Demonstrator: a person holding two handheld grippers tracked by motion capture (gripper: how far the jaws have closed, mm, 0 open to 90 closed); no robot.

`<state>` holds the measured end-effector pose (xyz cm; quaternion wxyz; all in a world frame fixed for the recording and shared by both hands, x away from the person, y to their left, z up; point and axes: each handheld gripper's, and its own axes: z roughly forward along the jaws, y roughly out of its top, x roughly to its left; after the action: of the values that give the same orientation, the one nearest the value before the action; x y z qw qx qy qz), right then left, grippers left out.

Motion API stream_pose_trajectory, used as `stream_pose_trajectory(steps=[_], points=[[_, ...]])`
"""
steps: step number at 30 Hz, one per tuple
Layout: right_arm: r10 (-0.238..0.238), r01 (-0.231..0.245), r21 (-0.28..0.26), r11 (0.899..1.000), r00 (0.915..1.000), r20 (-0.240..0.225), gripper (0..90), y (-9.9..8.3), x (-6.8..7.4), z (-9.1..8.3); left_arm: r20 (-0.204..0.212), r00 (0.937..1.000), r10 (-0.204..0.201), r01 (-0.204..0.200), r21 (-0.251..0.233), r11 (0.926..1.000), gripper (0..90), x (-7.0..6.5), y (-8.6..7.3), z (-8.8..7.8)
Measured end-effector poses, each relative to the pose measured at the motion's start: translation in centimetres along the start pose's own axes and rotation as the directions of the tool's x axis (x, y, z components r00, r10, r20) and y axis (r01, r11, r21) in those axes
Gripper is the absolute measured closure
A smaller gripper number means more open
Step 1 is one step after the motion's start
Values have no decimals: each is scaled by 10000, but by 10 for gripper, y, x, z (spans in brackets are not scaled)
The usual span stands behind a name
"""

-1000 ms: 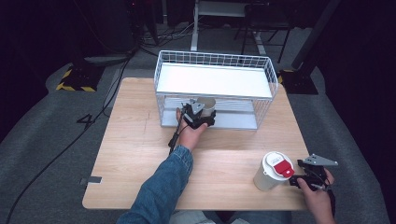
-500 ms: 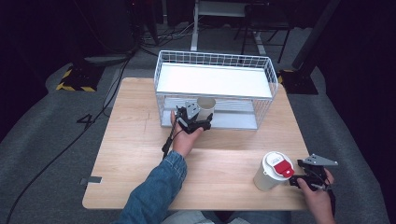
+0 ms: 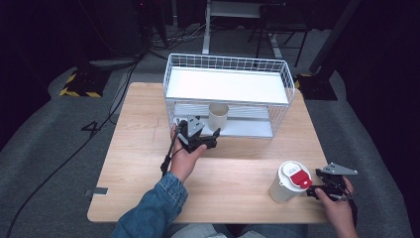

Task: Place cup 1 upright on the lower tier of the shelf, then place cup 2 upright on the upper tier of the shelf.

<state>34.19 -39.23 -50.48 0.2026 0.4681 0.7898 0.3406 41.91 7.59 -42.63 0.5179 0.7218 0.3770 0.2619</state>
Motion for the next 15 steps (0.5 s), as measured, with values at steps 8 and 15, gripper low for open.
stream_pose_trajectory(steps=[8, 15], points=[[44, -44, 45, 10000, 10000, -47, 71, 0, 0, 0, 294, 9992, 279, -285, 228, 9993, 150, -4, -1, -31], [139, -135, -166, 9998, 9996, 239, 72, -1, 1, -2, 530, 9980, 342, -386, 852, 9956, 151, -3, -18, -60]])
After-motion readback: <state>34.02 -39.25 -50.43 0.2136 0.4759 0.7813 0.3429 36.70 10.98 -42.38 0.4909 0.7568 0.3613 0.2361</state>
